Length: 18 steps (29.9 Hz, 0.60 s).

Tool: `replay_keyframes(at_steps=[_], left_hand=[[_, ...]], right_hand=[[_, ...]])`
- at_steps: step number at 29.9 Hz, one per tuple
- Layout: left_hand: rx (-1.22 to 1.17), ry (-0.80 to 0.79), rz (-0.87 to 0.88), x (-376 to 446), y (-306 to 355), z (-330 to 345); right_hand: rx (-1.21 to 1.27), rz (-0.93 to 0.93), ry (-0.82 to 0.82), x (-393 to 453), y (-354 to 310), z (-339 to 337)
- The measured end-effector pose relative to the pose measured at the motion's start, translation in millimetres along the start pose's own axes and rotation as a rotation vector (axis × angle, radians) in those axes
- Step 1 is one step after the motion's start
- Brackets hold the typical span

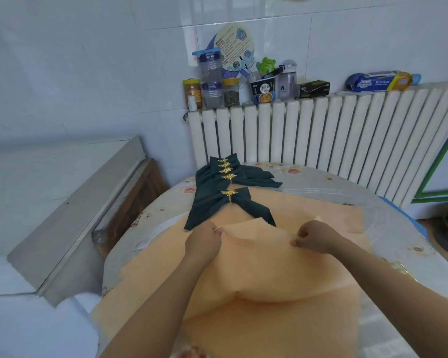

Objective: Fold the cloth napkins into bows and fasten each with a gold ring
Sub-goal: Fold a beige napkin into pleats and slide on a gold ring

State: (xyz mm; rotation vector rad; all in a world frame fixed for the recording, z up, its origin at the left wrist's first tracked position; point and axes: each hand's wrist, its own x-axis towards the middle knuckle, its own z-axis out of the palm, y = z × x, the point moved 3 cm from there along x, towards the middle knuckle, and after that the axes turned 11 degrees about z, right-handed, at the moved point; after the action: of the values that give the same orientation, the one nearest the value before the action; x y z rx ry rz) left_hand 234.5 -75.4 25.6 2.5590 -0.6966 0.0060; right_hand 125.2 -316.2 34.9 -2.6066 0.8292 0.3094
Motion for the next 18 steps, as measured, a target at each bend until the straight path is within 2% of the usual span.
replay_keyframes(at_steps=[5,8,11,14,18], left_hand=[[0.123,0.089,-0.016,63,-20,15],[0.139,0.118,0.029,92,-28,29],[0.139,0.115,0.095,127,-31,42],[0.175,0.062,0.192,159,-27,50],[0.277,-0.116,0.278,200,-25,58]], right_hand=[[-0.068,-0.019,0.283,67,-22,3],[-0.151,-0.061,0.273,93,-27,16],[-0.090,-0.095,0.244,116,-28,28],[-0.026,-0.150,0.261,125,-27,35],[0.060,-0.230,0.365,131,-24,44]])
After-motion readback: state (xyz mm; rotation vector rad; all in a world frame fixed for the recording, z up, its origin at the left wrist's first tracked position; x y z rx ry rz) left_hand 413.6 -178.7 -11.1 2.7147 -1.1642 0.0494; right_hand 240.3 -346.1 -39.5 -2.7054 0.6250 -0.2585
